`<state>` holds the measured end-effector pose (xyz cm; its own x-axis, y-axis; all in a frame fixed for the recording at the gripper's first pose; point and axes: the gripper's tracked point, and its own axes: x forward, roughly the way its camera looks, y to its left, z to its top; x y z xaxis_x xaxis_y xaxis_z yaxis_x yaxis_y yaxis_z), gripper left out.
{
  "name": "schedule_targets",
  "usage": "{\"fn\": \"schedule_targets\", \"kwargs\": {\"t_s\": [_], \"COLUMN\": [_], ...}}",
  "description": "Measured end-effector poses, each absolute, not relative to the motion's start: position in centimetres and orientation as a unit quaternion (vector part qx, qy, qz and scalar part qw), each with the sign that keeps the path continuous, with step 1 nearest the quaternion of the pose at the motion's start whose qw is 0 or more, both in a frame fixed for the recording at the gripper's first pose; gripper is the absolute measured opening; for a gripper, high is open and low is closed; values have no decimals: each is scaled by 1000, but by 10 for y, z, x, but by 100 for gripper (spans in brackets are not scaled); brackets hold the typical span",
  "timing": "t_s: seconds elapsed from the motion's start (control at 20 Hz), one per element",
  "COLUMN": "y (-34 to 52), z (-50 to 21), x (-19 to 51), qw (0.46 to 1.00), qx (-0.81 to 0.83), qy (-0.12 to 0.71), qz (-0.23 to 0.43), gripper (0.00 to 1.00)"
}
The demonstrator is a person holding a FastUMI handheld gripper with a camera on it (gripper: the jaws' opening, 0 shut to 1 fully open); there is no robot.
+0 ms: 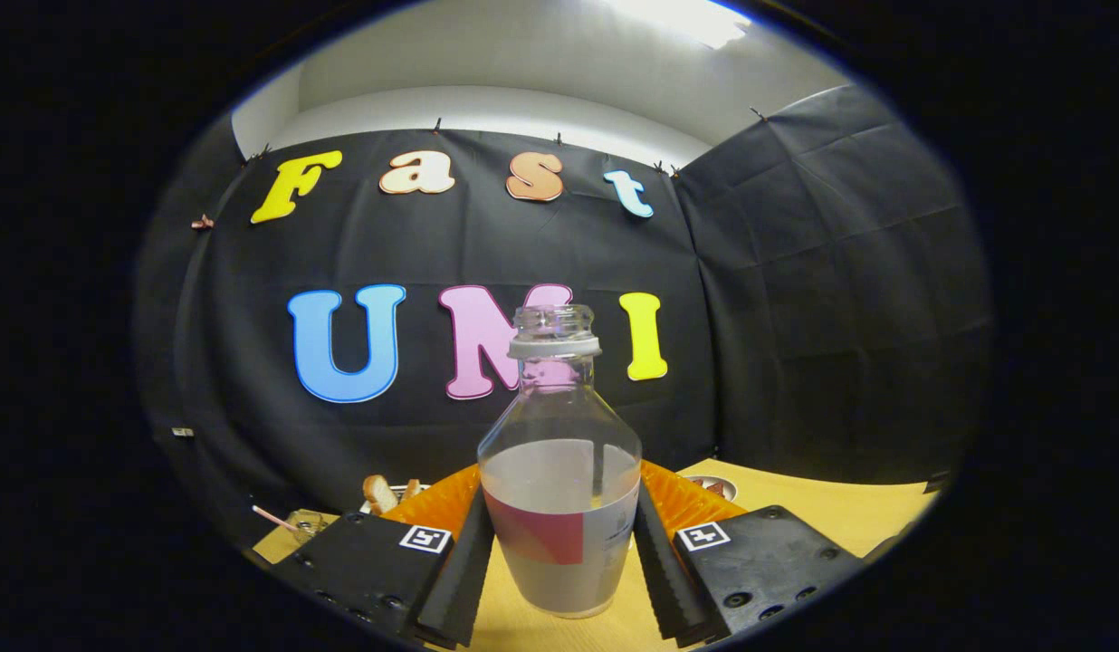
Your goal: Take the bottle from table, then pour the juice into the cup, finally place the bottle on the coaster
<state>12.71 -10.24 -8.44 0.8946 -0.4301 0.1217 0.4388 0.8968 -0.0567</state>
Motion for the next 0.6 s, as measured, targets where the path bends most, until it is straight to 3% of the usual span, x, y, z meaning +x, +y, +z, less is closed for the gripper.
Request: {"fn": "schedule_targets", "kwargs": {"t_s": [0.6], "y": [-126], "z": [-221], "x": [209], "qw": [958], "qx": [-79], "qy": [-1], "qz": [-277], "gripper": [76]}}
